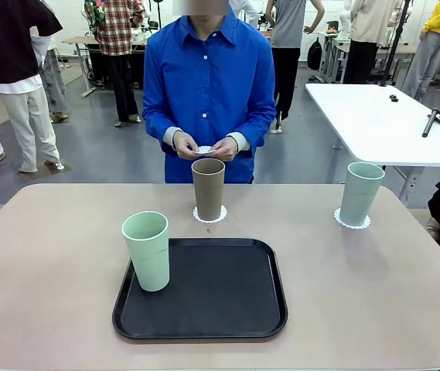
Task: Place coasters on the table and set cups on them.
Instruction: Take one Reusable plastic cup from the Flat Tray and place it on a coaster set by the human.
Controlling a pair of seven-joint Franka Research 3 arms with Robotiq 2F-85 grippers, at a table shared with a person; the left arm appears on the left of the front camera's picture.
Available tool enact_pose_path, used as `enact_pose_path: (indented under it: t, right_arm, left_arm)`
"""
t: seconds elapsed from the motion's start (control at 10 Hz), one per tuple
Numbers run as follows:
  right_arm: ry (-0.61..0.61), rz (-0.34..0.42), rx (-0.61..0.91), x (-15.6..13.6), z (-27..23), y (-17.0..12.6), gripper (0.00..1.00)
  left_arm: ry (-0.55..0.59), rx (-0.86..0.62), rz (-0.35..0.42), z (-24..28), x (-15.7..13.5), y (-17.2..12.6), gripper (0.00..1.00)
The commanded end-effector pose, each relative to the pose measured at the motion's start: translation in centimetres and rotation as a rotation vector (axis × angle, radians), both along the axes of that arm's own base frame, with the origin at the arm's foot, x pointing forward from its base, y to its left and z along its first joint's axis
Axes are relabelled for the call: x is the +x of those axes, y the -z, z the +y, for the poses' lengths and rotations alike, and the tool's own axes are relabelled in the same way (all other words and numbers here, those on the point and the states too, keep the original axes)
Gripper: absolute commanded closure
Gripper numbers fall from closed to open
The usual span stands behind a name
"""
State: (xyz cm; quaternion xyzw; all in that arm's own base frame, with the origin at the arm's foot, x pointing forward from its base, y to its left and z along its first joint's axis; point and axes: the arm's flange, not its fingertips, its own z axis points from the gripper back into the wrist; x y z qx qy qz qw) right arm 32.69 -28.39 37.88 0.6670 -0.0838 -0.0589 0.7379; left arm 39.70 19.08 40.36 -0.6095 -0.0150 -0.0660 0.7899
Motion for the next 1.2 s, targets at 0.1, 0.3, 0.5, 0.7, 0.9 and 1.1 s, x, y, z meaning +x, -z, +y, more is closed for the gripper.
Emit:
enact_pose_path:
  t: [0.1,0.3,0.5,0.7,0.9,1.1]
  right_arm:
    - [0.008,0.040,-0.007,0.9,1.2,-0.9,0.00]
    - [0.007,0.024,-0.013,0.6,0.3,-0.4,0.00]
    - [0.007,0.024,-0.013,0.6,0.3,-0.4,0.00]
    - [0.007,0.024,-0.013,0.6,0.3,-0.4,0.00]
    - [0.007,0.024,-0.013,0.6,0.3,-0.4,0.00]
    - [0.007,0.024,-0.013,0.6,0.3,-0.4,0.00]
  left_arm:
    - [-0.002,-0.007,-0.007,0.0,0.0,-0.2,0.00]
    - [-0.002,-0.007,-0.007,0.0,0.0,-0.2,0.00]
    - [-0.002,-0.007,-0.007,0.0,0.0,-0.2,0.00]
    - [-0.002,-0.007,-0.007,0.0,0.0,-0.2,0.00]
    - [-0.002,-0.007,-0.007,0.0,0.0,-0.2,0.00]
    - [-0.002,-0.007,-0.007,0.0,0.0,-0.2,0.00]
